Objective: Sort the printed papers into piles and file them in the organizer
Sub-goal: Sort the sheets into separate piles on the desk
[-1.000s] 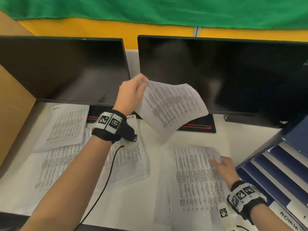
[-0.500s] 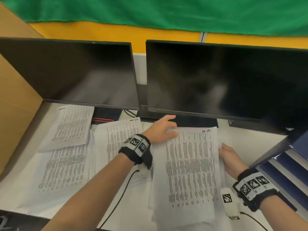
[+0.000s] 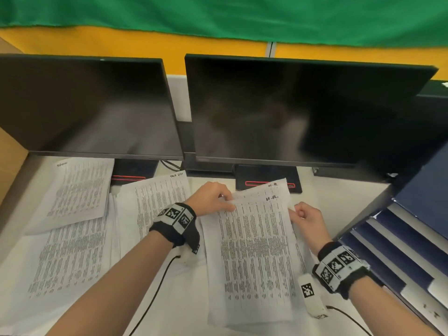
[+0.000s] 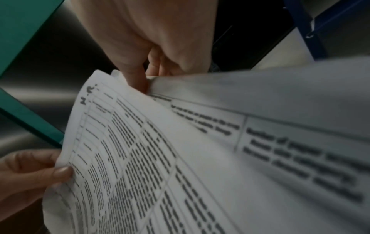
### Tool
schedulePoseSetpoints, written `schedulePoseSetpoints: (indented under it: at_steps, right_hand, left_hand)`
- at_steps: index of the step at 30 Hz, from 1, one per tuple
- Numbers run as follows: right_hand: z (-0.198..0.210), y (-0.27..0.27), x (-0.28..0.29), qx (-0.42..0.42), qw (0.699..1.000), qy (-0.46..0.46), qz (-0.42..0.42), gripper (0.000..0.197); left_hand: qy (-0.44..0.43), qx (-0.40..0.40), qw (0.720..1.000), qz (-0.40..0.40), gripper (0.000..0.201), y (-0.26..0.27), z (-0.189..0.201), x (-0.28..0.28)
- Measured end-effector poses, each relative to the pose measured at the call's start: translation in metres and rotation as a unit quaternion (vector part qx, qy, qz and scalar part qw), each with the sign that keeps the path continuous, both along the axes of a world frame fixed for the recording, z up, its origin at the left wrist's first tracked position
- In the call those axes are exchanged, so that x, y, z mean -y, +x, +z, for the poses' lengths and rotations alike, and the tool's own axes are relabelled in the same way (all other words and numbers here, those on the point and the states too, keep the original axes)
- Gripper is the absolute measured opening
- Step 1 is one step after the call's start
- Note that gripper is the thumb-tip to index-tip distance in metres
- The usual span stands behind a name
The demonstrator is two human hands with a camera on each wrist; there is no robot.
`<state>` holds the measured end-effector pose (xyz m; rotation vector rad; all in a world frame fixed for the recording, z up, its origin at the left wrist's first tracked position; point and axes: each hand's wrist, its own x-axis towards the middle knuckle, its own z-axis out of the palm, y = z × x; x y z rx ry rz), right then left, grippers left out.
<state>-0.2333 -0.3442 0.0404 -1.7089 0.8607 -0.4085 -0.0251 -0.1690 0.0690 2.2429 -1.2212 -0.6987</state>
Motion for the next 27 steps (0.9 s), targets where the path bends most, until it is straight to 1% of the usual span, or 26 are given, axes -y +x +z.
schedulePoseSetpoints:
  at_steps: [2, 3, 4, 6, 9, 12, 14, 15, 17, 20, 21, 24, 25, 27]
  right_hand:
    - [0.003, 0.000, -0.002, 0.011, 1.000, 0.002, 0.018, 0.013]
    - [0.001, 0.000, -0.001, 0.015, 1.000, 0.004, 0.026, 0.006]
    - [0.000, 0.000, -0.001, 0.015, 0.999, 0.007, 0.031, 0.004]
    - [-0.006, -0.001, -0.002, 0.015, 1.000, 0.006, 0.027, 0.010]
    - [-0.013, -0.004, -0.010, 0.023, 0.999, -0.040, 0.013, 0.017]
    - [-0.016, -0.010, -0.018, 0.019, 0.998, -0.038, 0.035, 0.017]
    - [-0.017, -0.013, -0.020, 0.012, 0.998, -0.043, 0.048, 0.023]
    - [-0.018, -0.014, -0.020, 0.011, 0.997, -0.046, 0.055, 0.026]
    - [-0.017, -0.014, -0.021, 0.010, 0.996, -0.048, 0.069, 0.028]
    - [-0.015, -0.013, -0.021, 0.014, 0.996, -0.048, 0.075, 0.030]
    - [-0.016, -0.013, -0.020, 0.015, 0.996, -0.047, 0.075, 0.031]
    - [-0.015, -0.013, -0.019, 0.013, 0.996, -0.052, 0.076, 0.025]
    - [-0.014, -0.012, -0.019, 0.013, 0.995, -0.056, 0.078, 0.023]
    - [-0.012, -0.010, -0.019, 0.021, 0.994, -0.056, 0.091, 0.016]
  left_hand:
    - [-0.003, -0.009, 1.000, 0.005, 0.023, 0.001, -0.004, -0.002]
    - [-0.007, -0.004, 1.000, 0.009, 0.023, 0.000, -0.007, -0.003]
    - [-0.010, 0.006, 1.000, 0.014, 0.023, -0.001, -0.009, -0.003]
    - [-0.024, 0.024, 0.999, 0.025, 0.020, -0.006, -0.015, -0.005]
    - [-0.052, 0.021, 0.998, 0.043, 0.014, -0.013, -0.029, -0.007]
    - [-0.074, 0.023, 0.995, 0.061, 0.008, -0.017, -0.040, -0.013]
    - [-0.086, 0.020, 0.993, 0.072, 0.006, -0.020, -0.046, -0.017]
    - [-0.087, 0.018, 0.993, 0.077, 0.007, -0.021, -0.047, -0.019]
    - [-0.085, 0.018, 0.993, 0.082, 0.014, -0.023, -0.050, -0.020]
    - [-0.104, 0.018, 0.991, 0.079, 0.025, -0.024, -0.053, -0.021]
    - [-0.112, 0.032, 0.991, 0.069, 0.026, -0.024, -0.054, -0.021]
    - [-0.118, 0.083, 0.989, 0.043, 0.020, -0.023, -0.057, -0.021]
    - [-0.110, 0.078, 0.990, 0.042, 0.019, -0.022, -0.057, -0.021]
    - [-0.087, 0.041, 0.994, 0.049, 0.020, -0.020, -0.056, -0.020]
